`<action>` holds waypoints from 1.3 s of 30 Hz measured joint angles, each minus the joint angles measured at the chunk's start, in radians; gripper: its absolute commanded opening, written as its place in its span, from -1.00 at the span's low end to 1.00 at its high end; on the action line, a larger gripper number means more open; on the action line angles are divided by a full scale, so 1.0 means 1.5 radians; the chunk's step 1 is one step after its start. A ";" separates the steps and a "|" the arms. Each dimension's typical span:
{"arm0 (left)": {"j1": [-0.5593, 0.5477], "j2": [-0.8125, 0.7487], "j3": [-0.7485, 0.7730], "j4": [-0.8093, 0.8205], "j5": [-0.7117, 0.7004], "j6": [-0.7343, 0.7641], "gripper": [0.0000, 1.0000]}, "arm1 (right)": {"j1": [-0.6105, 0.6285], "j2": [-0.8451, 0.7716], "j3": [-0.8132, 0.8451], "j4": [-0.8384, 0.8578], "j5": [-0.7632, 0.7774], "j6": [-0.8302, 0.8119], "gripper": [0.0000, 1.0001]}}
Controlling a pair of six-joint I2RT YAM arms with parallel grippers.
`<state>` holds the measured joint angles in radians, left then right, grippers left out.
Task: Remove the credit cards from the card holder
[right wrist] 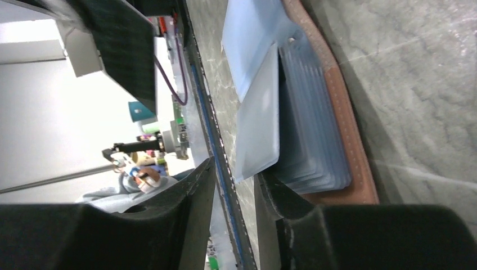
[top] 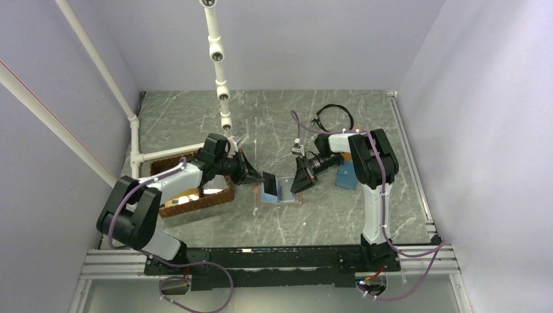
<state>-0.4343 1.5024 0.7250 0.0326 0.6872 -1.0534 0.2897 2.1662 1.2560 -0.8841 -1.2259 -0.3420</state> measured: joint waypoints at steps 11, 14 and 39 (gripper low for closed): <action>0.056 -0.133 0.115 -0.276 -0.060 0.147 -1.00 | 0.000 -0.025 0.013 -0.043 0.033 -0.062 -0.14; 0.098 -0.163 0.137 -0.363 -0.095 0.181 -1.00 | 0.000 -0.025 0.026 -0.059 0.044 -0.088 -0.14; 0.308 -0.238 0.311 -0.683 -0.443 -0.020 -1.00 | 0.000 -0.026 0.037 -0.081 0.072 -0.126 -0.13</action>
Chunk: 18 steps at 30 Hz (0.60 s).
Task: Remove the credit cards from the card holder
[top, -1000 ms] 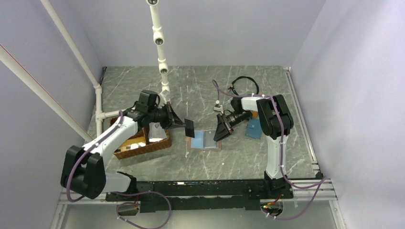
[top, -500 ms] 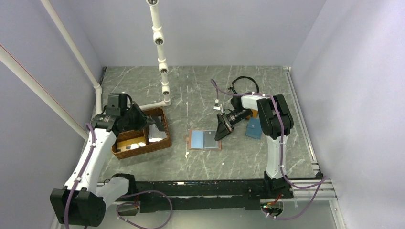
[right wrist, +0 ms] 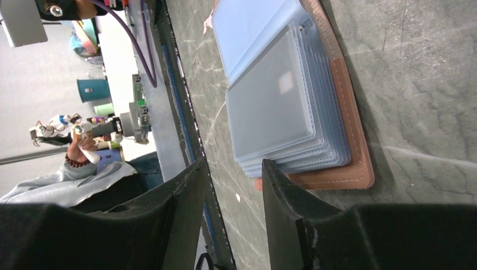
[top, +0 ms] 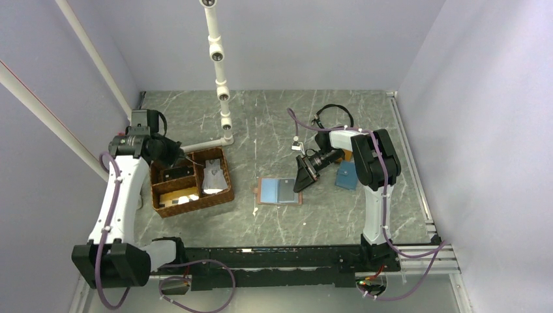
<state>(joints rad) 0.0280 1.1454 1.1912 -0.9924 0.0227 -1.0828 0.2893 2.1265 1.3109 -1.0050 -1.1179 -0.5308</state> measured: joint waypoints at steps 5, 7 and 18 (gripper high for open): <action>0.028 0.078 0.064 -0.087 -0.071 -0.057 -1.00 | 0.000 0.000 0.000 0.000 0.002 0.000 -0.13; 0.041 0.109 0.077 -0.109 -0.086 -0.069 -1.00 | 0.000 0.000 0.000 0.000 0.002 0.000 -0.13; 0.095 0.218 0.124 -0.139 -0.123 -0.103 -1.00 | 0.000 -0.001 -0.004 0.001 0.002 0.000 -0.12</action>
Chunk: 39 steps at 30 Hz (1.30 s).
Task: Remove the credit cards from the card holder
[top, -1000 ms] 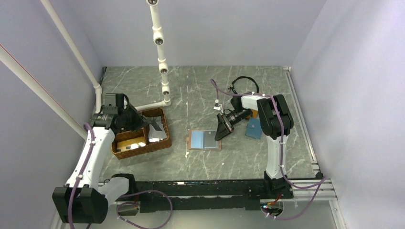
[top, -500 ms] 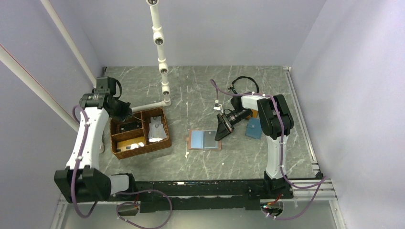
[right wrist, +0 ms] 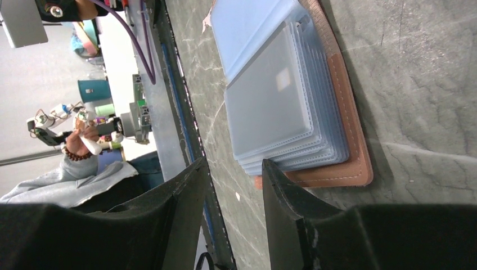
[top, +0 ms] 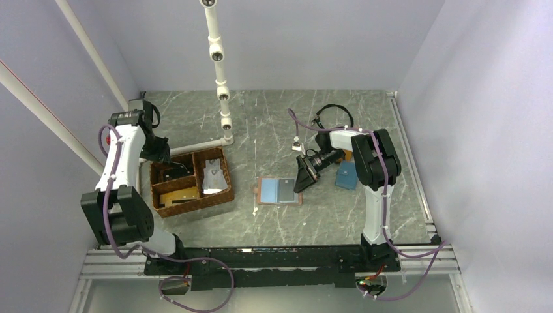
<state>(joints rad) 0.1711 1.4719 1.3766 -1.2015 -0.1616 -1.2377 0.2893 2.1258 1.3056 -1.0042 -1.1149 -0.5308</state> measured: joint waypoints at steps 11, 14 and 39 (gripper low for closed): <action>0.022 0.046 0.000 0.005 -0.016 -0.055 -0.92 | 0.000 -0.009 -0.005 0.002 0.012 -0.001 -0.12; 0.025 0.056 -0.003 0.008 -0.016 -0.061 -0.61 | 0.000 -0.011 -0.006 0.004 0.018 -0.001 -0.12; 0.045 -0.100 -0.091 0.099 0.247 0.152 0.99 | 0.005 -0.077 -0.022 0.012 0.074 -0.021 -0.08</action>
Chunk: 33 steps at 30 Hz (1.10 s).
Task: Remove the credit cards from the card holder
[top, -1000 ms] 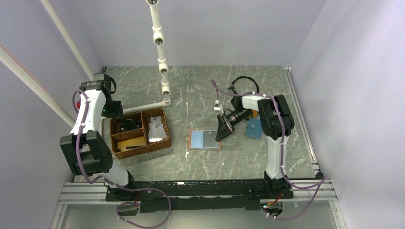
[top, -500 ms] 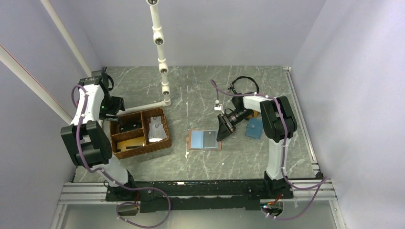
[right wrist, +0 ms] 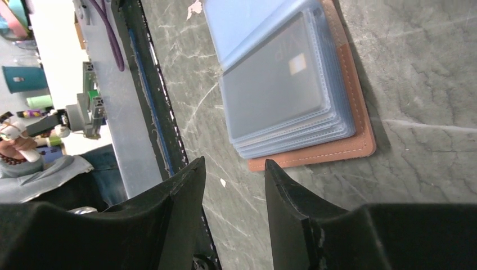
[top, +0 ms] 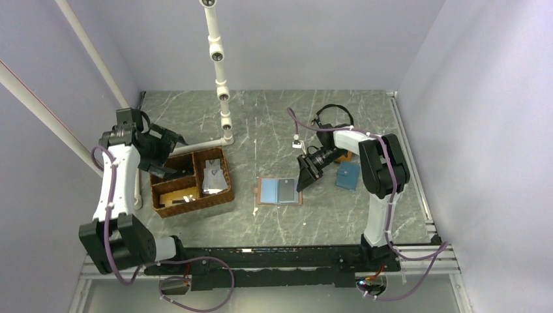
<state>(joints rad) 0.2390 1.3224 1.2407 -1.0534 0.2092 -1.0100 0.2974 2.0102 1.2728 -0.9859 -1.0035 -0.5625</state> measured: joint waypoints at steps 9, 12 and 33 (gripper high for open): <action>0.000 -0.174 -0.135 0.190 0.191 0.056 0.99 | 0.001 -0.066 -0.023 0.013 0.007 -0.012 -0.01; 0.000 -0.187 -0.170 0.258 0.255 0.056 0.99 | 0.001 -0.095 -0.043 0.028 0.014 -0.012 0.01; -0.115 -0.219 -0.188 0.293 0.399 0.196 0.99 | -0.039 -0.247 -0.106 0.055 0.043 -0.035 0.08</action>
<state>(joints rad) 0.0666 0.9943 0.9588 -0.6136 0.8082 -0.7162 0.2390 1.6390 1.1145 -0.9035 -0.9394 -0.6144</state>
